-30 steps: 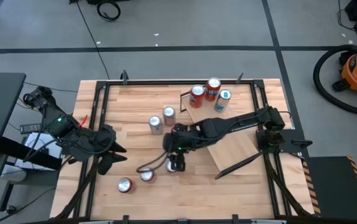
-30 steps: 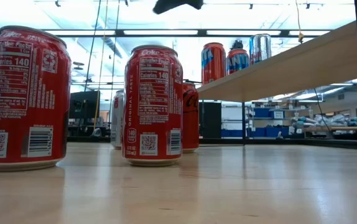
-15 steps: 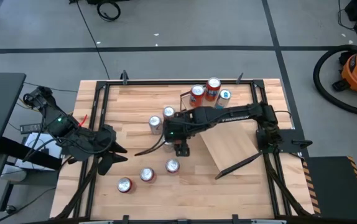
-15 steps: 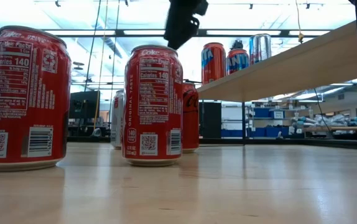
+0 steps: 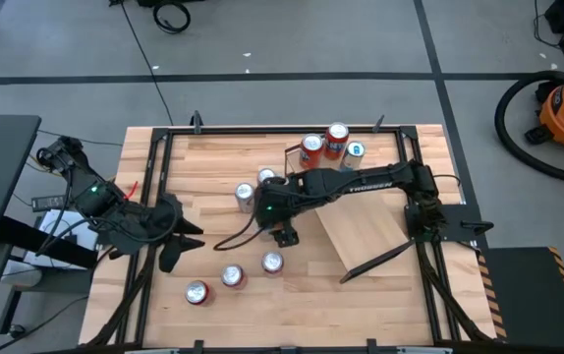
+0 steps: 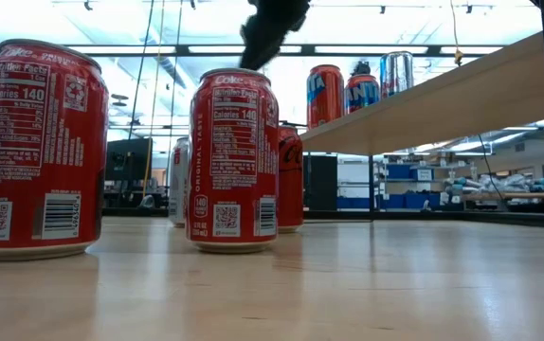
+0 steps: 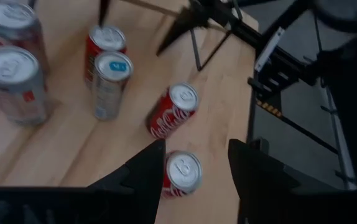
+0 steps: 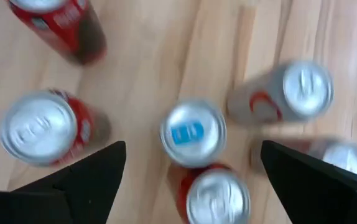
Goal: Place canned beverage on shelf
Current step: Put the blue soda can aligned with the other blue soda can on the shelf
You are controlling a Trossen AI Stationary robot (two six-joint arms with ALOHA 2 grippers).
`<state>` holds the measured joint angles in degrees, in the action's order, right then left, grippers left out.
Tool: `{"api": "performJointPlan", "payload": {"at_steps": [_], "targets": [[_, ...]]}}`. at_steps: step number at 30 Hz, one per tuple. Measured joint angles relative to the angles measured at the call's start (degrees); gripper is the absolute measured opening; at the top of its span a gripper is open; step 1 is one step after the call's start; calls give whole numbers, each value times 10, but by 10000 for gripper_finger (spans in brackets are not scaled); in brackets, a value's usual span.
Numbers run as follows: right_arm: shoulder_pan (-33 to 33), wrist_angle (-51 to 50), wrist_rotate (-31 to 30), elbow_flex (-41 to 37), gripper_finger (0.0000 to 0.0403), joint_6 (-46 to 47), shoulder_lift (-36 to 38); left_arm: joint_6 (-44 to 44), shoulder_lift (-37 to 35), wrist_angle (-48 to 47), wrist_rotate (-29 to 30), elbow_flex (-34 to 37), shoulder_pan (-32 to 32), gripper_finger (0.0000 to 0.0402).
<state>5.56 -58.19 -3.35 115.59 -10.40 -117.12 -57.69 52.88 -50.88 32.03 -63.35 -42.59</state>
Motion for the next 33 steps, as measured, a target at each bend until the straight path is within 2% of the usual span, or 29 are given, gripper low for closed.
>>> {"api": "performJointPlan", "payload": {"at_steps": [3,9,18,28,33], "targets": [[0,36,6,-1,376,-13,-6,0,0,0,17,0,0,185],[-8,37,28,-5,365,-47,-36,-3,0,1,34,0,0,185],[-16,37,15,-5,348,-59,-68,-17,0,1,35,0,0,185],[-28,24,58,-5,258,-23,-73,-23,0,1,35,0,0,185],[-28,26,55,-5,252,8,-73,-23,0,0,35,0,0,185]]}}
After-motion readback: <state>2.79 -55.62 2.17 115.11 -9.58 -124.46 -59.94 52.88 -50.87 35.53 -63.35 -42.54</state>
